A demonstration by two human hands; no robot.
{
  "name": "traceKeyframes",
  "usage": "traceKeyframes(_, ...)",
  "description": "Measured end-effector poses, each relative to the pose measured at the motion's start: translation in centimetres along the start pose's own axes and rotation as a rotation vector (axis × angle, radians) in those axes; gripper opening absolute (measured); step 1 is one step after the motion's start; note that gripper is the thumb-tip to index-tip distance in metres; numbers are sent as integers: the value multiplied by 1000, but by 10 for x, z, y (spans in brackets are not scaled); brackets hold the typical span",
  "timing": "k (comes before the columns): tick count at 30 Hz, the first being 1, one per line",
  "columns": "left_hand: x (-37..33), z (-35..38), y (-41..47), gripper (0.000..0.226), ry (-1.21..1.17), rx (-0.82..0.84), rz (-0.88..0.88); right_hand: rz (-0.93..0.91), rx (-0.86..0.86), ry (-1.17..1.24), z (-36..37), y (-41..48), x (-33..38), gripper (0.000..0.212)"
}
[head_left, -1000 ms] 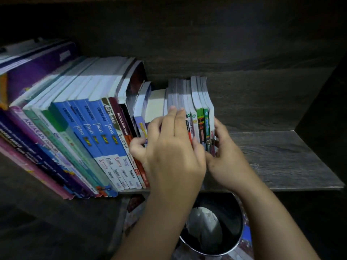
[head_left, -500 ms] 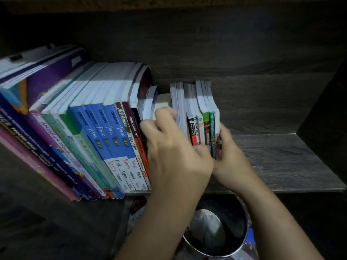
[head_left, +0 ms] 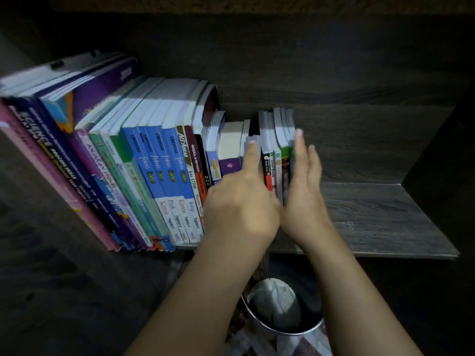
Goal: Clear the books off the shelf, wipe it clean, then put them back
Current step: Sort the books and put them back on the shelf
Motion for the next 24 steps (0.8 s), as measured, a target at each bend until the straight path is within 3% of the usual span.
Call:
traceKeyframes(4,11,-5,-10,79,20,34,14,-112,-10,-91,4,1,17,89)
traceKeyframes(10,40,-41,-49,76,70,-28,29,-82,-78,3,16,8,29,38)
traceKeyframes(17,63,-68,-70,77,191,-118,-17,55,-179,-70,31,14,32,61)
traceKeyframes(24,58,-69,-80,76,195,-94,5,56,-230,-95,30,17,28,55)
Point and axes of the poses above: each hand's wrist, its own y-axis towards the middle knuckle, its own z-axis out of the palm, x = y × z, the point moved 8 cm from there along y, towards the middle knuckle, and after that the axes turned 7 degrees about y, right-handed, at the moved point
